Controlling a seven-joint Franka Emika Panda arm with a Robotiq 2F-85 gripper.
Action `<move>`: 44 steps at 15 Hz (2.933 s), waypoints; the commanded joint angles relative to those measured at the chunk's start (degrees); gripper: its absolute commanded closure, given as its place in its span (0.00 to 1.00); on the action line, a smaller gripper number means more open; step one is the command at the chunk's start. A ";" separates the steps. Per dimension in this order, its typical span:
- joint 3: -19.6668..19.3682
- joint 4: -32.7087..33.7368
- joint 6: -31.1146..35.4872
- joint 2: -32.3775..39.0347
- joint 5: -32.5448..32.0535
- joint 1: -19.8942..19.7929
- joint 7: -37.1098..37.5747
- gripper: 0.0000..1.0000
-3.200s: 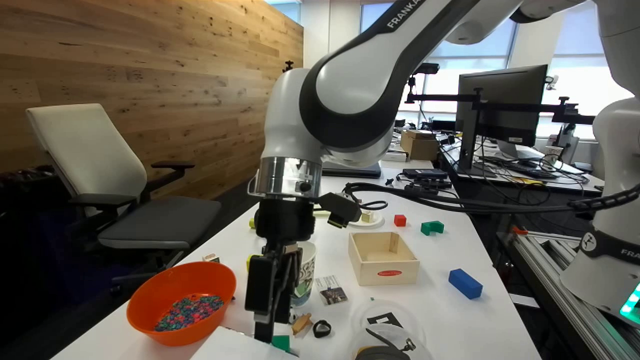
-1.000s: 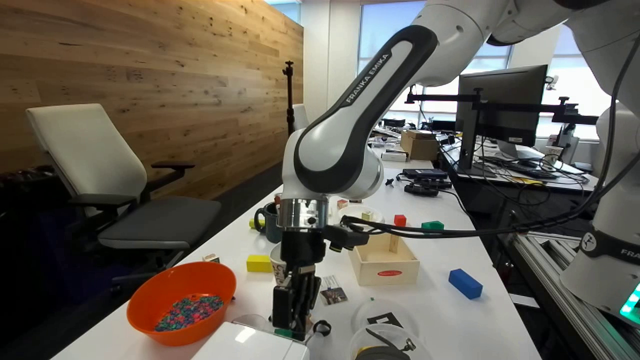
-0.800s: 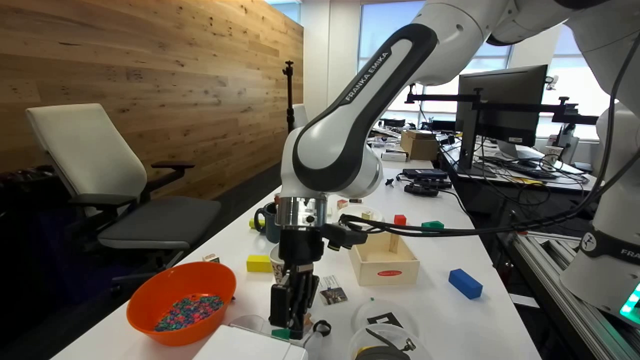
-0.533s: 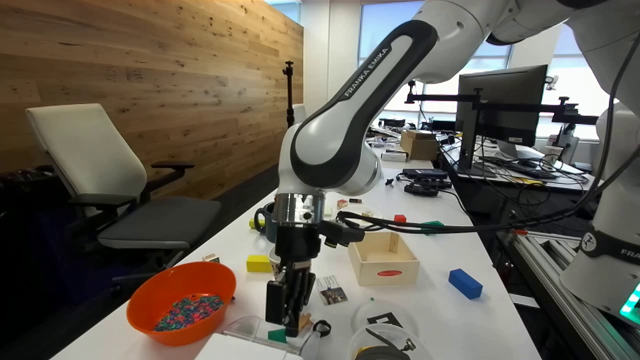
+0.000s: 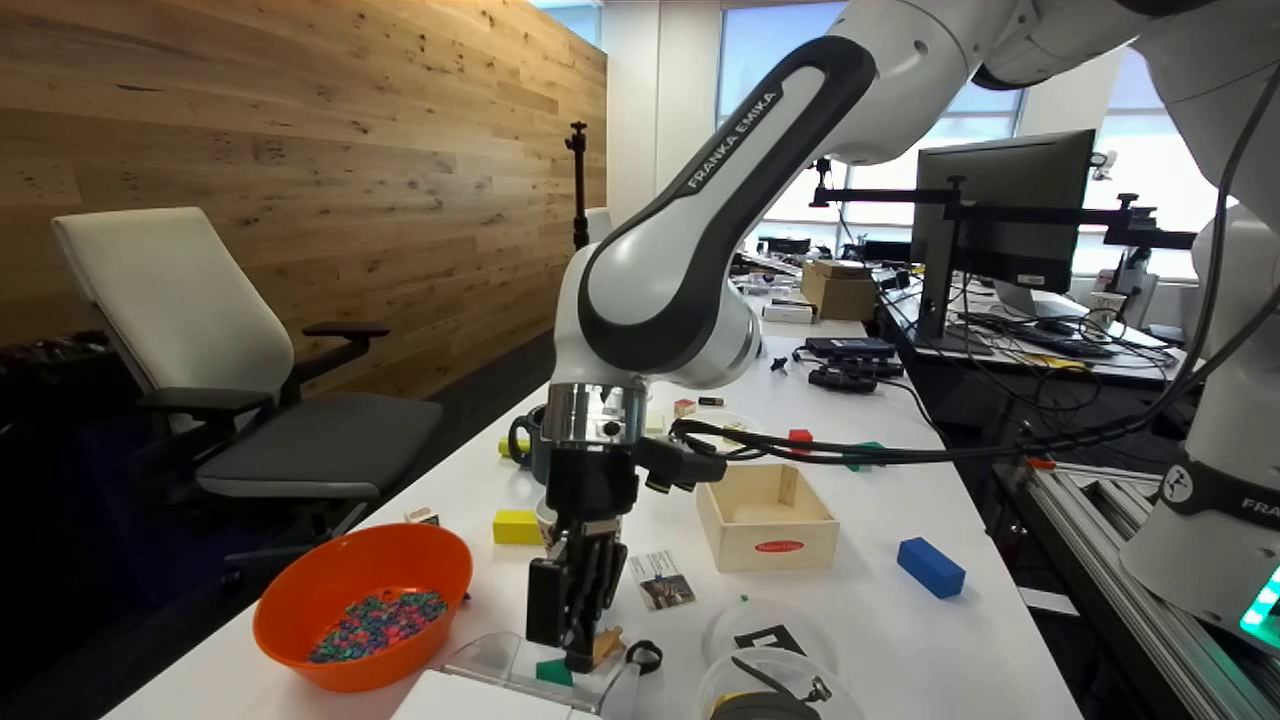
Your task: Open the drawer of the white object
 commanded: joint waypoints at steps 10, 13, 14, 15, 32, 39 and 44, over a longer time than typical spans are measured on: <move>-3.56 -1.26 2.40 -4.18 -6.26 2.96 2.90 0.23; -7.22 -1.85 4.63 -7.90 -14.56 5.92 5.50 0.01; -8.55 -1.80 5.19 -8.99 -17.56 7.17 6.72 0.02; -9.65 -1.80 6.32 -9.69 -20.22 8.30 7.86 0.00; -15.60 -3.26 -16.46 -23.38 -40.12 13.52 20.73 0.00; -12.84 -9.36 -22.91 -35.79 -28.60 6.68 19.84 0.00; -12.58 -18.23 -16.53 -41.86 -19.39 4.26 15.76 0.00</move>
